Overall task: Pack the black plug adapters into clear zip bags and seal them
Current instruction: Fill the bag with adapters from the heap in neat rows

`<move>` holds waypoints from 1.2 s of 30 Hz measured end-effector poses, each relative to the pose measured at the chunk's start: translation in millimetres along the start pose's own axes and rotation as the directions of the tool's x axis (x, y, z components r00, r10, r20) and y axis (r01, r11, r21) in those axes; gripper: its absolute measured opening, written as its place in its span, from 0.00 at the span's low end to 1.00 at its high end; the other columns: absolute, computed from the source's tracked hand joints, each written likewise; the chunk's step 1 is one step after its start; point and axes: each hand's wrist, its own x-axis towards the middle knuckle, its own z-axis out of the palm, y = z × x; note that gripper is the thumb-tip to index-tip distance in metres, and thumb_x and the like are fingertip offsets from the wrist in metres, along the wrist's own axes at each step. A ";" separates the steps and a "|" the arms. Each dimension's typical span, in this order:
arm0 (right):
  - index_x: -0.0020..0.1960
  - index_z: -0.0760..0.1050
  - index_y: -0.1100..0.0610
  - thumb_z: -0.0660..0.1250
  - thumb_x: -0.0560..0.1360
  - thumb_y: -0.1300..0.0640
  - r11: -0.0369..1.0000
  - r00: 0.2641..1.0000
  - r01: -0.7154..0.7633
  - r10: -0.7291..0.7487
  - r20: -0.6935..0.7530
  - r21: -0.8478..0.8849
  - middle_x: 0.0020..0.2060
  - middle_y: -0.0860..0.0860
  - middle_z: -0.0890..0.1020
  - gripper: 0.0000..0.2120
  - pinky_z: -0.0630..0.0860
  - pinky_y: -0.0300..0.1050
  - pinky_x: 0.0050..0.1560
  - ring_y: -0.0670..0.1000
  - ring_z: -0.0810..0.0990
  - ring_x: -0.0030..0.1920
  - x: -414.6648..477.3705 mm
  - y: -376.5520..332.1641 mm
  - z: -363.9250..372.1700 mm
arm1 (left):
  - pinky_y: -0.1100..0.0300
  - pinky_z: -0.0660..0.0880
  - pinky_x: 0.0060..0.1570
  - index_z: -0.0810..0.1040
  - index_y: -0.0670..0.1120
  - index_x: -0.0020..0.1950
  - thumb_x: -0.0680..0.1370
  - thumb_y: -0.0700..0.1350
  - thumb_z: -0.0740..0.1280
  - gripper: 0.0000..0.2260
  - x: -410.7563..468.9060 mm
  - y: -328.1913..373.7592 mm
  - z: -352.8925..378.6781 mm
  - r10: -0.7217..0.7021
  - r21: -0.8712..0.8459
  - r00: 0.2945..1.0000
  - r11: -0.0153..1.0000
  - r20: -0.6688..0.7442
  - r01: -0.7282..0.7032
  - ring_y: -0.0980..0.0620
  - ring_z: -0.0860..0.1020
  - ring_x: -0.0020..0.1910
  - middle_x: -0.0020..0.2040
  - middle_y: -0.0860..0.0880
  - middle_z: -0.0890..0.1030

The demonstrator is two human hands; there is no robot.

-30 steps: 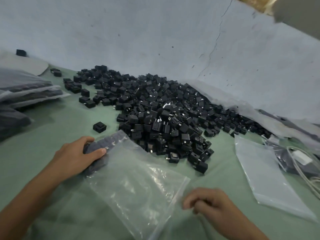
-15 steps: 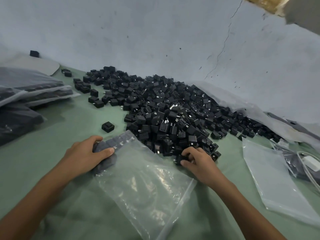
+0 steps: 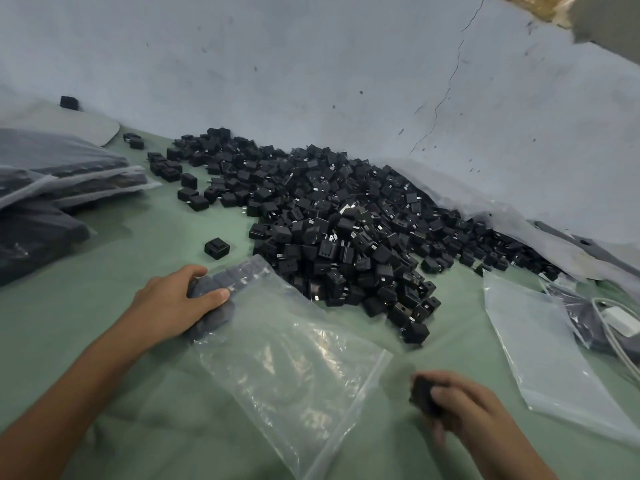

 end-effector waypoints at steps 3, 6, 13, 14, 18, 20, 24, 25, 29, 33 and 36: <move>0.53 0.85 0.59 0.66 0.74 0.68 0.985 0.971 -0.131 0.105 0.216 0.111 0.39 0.73 0.81 0.13 0.77 0.43 0.33 0.62 0.79 0.34 -19.3 2.6 28.7 | 0.49 0.73 0.63 0.73 0.55 0.68 0.71 0.67 0.71 0.30 -0.6 -0.4 0.6 -0.001 0.006 1.000 1.000 0.007 0.001 0.46 0.77 0.61 0.62 0.49 0.80; 0.57 0.84 0.59 0.69 0.70 0.62 0.953 0.934 -0.191 0.103 0.343 0.234 0.48 0.68 0.83 0.16 0.81 0.46 0.37 0.60 0.83 0.40 -14.7 -4.7 69.3 | 0.50 0.73 0.63 0.73 0.55 0.68 0.71 0.67 0.70 0.29 -2.6 2.0 1.9 0.011 0.009 1.000 1.000 0.006 -0.011 0.46 0.77 0.61 0.63 0.50 0.80; 0.64 0.78 0.65 0.67 0.75 0.67 0.755 0.899 -0.332 0.073 0.431 0.565 0.58 0.62 0.83 0.17 0.82 0.44 0.51 0.61 0.82 0.60 40.5 -26.2 152.6 | 0.52 0.73 0.62 0.73 0.58 0.68 0.71 0.68 0.69 0.28 -2.0 2.2 0.2 0.004 0.043 1.000 0.999 0.013 -0.005 0.47 0.77 0.60 0.62 0.51 0.79; 0.63 0.77 0.66 0.66 0.76 0.68 0.768 0.917 -0.300 0.069 0.393 0.566 0.57 0.62 0.83 0.16 0.82 0.44 0.51 0.60 0.82 0.58 51.1 -30.2 165.0 | 0.53 0.73 0.62 0.73 0.58 0.68 0.71 0.68 0.69 0.28 -2.0 1.6 0.1 0.004 0.042 1.000 0.999 0.010 -0.004 0.47 0.77 0.60 0.62 0.51 0.80; 0.59 0.81 0.59 0.61 0.80 0.70 0.933 0.950 -0.083 -0.032 0.309 0.351 0.54 0.55 0.85 0.15 0.82 0.45 0.52 0.52 0.85 0.53 85.1 -41.2 203.7 | 0.54 0.74 0.60 0.73 0.59 0.67 0.70 0.69 0.68 0.29 -1.5 -0.2 0.2 0.007 0.050 1.000 0.999 0.008 -0.008 0.48 0.78 0.58 0.61 0.51 0.80; 0.53 0.83 0.58 0.61 0.79 0.71 0.965 0.944 0.030 -0.113 0.310 0.262 0.49 0.56 0.85 0.15 0.82 0.44 0.45 0.51 0.85 0.45 97.0 -37.5 212.3 | 0.54 0.74 0.59 0.73 0.59 0.67 0.70 0.70 0.68 0.29 -0.9 -0.4 0.7 0.013 0.059 1.000 0.998 0.006 -0.014 0.48 0.78 0.58 0.61 0.51 0.80; 0.54 0.80 0.62 0.65 0.77 0.72 0.937 0.884 0.308 -0.345 0.316 0.162 0.41 0.56 0.84 0.10 0.79 0.44 0.39 0.52 0.82 0.38 108.8 -26.7 220.9 | 0.54 0.74 0.60 0.72 0.59 0.68 0.70 0.70 0.68 0.30 0.5 -0.9 0.6 0.023 0.059 1.000 0.998 -0.002 -0.023 0.48 0.78 0.59 0.63 0.52 0.79; 0.53 0.82 0.56 0.66 0.77 0.71 0.928 0.878 0.342 -0.371 0.303 0.146 0.43 0.54 0.85 0.13 0.79 0.46 0.41 0.52 0.83 0.39 108.6 -27.4 222.5 | 0.53 0.73 0.61 0.72 0.60 0.69 0.70 0.70 0.68 0.30 0.4 -1.3 0.4 0.026 0.063 1.000 0.998 0.001 -0.026 0.48 0.78 0.60 0.64 0.52 0.79; 0.55 0.81 0.40 0.66 0.79 0.60 0.879 0.832 0.476 -0.458 0.314 0.025 0.46 0.46 0.86 0.15 0.78 0.36 0.40 0.42 0.83 0.39 110.4 -24.5 225.7 | 0.52 0.72 0.63 0.70 0.61 0.69 0.70 0.70 0.67 0.30 -1.2 -2.4 -1.2 0.041 0.069 0.999 0.997 0.012 -0.041 0.48 0.77 0.62 0.65 0.52 0.79; 0.53 0.79 0.36 0.64 0.79 0.55 0.906 0.882 0.412 -0.370 0.291 -0.095 0.44 0.46 0.86 0.13 0.80 0.41 0.33 0.47 0.83 0.33 110.7 -18.3 226.1 | 0.51 0.72 0.65 0.68 0.59 0.72 0.73 0.68 0.67 0.30 -3.0 -0.5 -2.4 0.097 0.098 0.995 0.990 0.015 -0.098 0.47 0.75 0.65 0.67 0.51 0.77; 0.53 0.78 0.44 0.64 0.80 0.57 0.808 0.828 0.541 -0.463 0.315 -0.234 0.43 0.52 0.85 0.09 0.77 0.42 0.30 0.50 0.81 0.30 108.7 -11.5 225.7 | 0.53 0.71 0.65 0.67 0.56 0.75 0.75 0.63 0.68 0.30 -2.9 -0.7 -5.2 0.141 0.062 0.988 0.988 0.062 -0.145 0.50 0.74 0.67 0.70 0.52 0.76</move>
